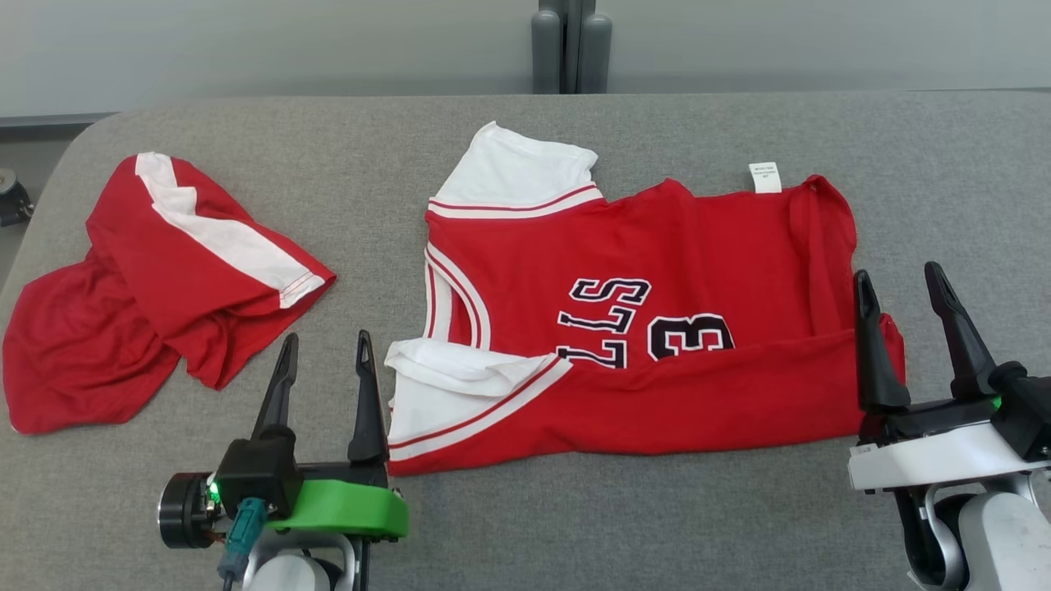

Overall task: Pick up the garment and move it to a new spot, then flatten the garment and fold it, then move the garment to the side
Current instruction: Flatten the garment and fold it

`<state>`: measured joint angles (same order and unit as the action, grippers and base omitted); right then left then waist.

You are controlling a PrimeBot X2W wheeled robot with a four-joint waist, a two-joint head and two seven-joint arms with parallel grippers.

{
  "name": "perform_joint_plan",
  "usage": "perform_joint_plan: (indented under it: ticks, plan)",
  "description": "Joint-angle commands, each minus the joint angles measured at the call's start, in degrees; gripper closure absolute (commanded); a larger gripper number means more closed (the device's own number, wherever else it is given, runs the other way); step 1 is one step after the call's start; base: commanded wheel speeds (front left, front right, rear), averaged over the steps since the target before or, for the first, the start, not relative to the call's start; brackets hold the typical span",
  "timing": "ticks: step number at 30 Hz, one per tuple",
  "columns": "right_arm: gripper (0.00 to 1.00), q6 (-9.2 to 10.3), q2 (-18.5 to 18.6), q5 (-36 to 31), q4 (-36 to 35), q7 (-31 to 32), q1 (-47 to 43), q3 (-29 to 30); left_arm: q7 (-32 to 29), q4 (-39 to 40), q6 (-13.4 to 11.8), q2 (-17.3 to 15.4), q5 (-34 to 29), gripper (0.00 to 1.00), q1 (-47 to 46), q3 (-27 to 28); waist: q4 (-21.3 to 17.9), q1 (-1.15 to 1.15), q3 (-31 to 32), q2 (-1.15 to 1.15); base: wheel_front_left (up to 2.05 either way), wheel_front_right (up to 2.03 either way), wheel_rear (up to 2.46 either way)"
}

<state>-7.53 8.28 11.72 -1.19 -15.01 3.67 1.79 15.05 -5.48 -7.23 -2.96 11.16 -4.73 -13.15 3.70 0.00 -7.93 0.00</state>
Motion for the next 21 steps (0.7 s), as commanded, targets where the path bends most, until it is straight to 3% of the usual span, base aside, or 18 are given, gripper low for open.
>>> perform_joint_plan:
  ticks: [1, 10, 21]
  plan:
    - [0.00, 0.09, -0.3, -0.6, -0.2, -0.2, -0.7, 0.3, 0.2, -0.9, -0.1, 0.0, 0.5, 0.00, 1.0, -0.2, -0.2, 0.00, 0.3, 0.00, 0.00, 0.00, 0.00]
    - [0.00, 0.09, -0.6, -0.7, 0.3, -0.2, -0.6, -0.2, 0.1, -15.6, 1.2, -0.1, -1.8, 0.00, -0.6, -3.3, -2.5, 0.00, 0.5, 0.00, 0.00, 0.00, 0.00]
    - [0.00, 0.09, 0.4, -0.2, 0.5, -0.2, -0.7, 0.4, -0.9, -33.6, -1.1, -0.1, 0.6, 0.00, -6.3, -4.7, -5.5, 0.00, -0.4, 0.00, 0.00, 0.00, 0.00]
